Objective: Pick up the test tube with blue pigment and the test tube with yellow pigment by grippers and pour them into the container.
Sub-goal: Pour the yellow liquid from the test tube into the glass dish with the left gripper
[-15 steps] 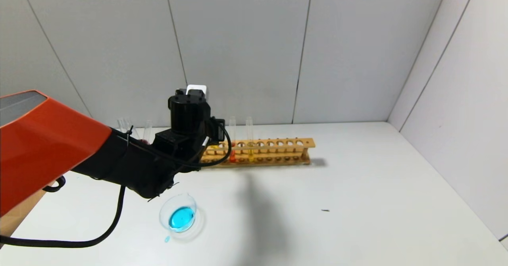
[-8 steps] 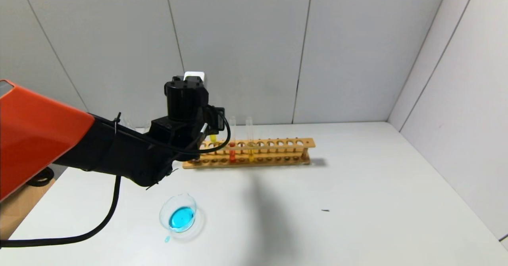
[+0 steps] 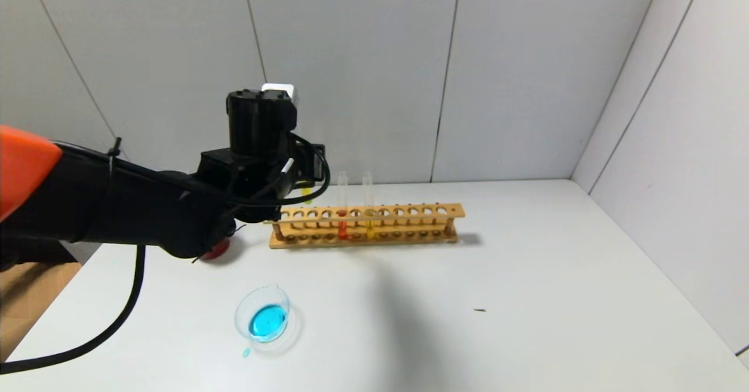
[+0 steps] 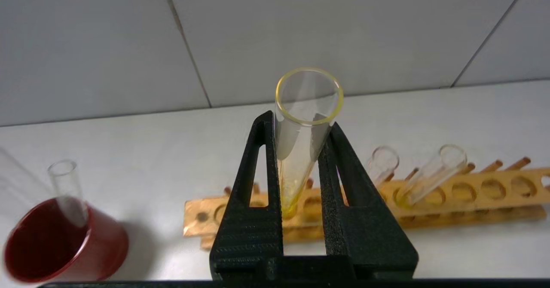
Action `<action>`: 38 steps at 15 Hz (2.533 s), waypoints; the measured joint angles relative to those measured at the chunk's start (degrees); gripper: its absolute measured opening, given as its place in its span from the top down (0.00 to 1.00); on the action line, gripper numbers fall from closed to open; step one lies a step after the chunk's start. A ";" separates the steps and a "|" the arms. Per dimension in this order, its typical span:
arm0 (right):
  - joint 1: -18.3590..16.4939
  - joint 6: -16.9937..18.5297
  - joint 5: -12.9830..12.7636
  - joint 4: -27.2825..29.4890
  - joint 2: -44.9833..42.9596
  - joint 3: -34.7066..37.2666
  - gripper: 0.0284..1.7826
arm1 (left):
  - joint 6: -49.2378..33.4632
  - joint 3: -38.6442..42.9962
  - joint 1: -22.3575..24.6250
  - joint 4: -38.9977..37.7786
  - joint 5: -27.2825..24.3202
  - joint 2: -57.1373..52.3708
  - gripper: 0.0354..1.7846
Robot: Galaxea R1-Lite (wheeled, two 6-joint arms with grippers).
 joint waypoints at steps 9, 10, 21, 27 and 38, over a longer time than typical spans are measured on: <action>-0.02 0.00 0.00 -0.02 0.00 0.00 0.04 | 5.90 10.58 1.82 17.53 -0.60 -16.34 0.85; -0.02 -0.02 0.02 -0.02 0.00 0.00 0.04 | 7.80 12.18 1.94 18.08 -0.60 -17.51 0.85; -0.02 0.02 0.02 0.00 0.00 0.00 0.04 | 23.67 21.33 5.81 33.61 -4.55 -25.66 0.85; 0.00 0.00 0.02 -0.02 0.00 0.00 0.04 | 29.29 22.52 6.60 43.95 -5.88 -27.28 0.85; 0.00 0.02 0.02 0.00 0.00 0.00 0.04 | 31.00 18.33 2.36 59.86 -1.71 -20.87 0.85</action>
